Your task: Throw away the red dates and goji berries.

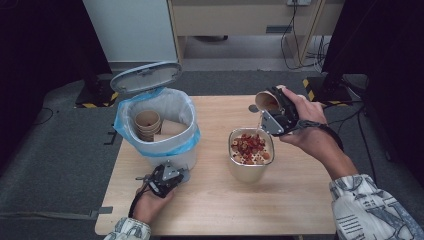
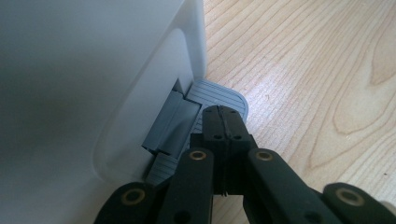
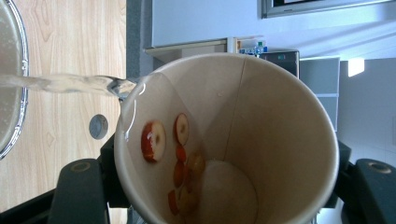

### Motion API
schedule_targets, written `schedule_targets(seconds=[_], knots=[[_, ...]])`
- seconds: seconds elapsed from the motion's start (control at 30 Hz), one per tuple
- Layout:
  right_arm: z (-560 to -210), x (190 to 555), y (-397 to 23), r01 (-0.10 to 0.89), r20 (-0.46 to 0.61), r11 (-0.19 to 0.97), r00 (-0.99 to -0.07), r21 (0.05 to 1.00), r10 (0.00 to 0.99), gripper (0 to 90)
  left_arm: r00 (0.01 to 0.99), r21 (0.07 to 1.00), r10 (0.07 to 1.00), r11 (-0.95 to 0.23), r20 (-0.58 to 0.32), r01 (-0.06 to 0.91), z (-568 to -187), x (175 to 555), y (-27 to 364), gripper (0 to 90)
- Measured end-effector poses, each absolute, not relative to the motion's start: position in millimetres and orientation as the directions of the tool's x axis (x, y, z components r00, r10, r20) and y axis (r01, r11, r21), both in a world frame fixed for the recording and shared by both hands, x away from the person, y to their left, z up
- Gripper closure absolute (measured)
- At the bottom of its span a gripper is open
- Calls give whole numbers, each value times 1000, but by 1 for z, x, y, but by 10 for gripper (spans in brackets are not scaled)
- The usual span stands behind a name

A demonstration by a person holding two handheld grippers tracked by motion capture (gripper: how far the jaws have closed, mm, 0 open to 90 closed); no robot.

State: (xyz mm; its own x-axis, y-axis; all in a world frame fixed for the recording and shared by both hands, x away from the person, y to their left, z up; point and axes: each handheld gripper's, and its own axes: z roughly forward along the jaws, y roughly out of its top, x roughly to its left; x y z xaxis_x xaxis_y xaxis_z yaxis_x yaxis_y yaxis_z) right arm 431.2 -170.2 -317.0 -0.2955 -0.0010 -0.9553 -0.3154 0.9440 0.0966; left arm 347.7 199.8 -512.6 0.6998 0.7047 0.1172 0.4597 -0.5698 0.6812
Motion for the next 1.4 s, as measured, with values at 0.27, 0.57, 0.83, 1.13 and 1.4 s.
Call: schedule_targets(seconds=[0.27,0.57,0.83,1.13,1.4], knots=[[-312,427,-167,-322,-968,946,-245,28,-55,295,700,682,705,-569,116,460,-513,348,200,896],[-313,420,-158,-326,-967,934,-152,-148,-206,298,699,681,705,-569,116,461,-513,348,200,896],[-316,417,-151,-323,-949,912,-104,-251,-298,299,699,681,705,-569,116,461,-513,348,200,896],[-319,413,-144,-315,-914,873,-36,-373,-403,299,700,682,705,-569,115,461,-513,348,200,896],[-317,413,-143,-307,-908,866,-12,-394,-418,300,700,682,705,-568,115,461,-513,348,200,896]])
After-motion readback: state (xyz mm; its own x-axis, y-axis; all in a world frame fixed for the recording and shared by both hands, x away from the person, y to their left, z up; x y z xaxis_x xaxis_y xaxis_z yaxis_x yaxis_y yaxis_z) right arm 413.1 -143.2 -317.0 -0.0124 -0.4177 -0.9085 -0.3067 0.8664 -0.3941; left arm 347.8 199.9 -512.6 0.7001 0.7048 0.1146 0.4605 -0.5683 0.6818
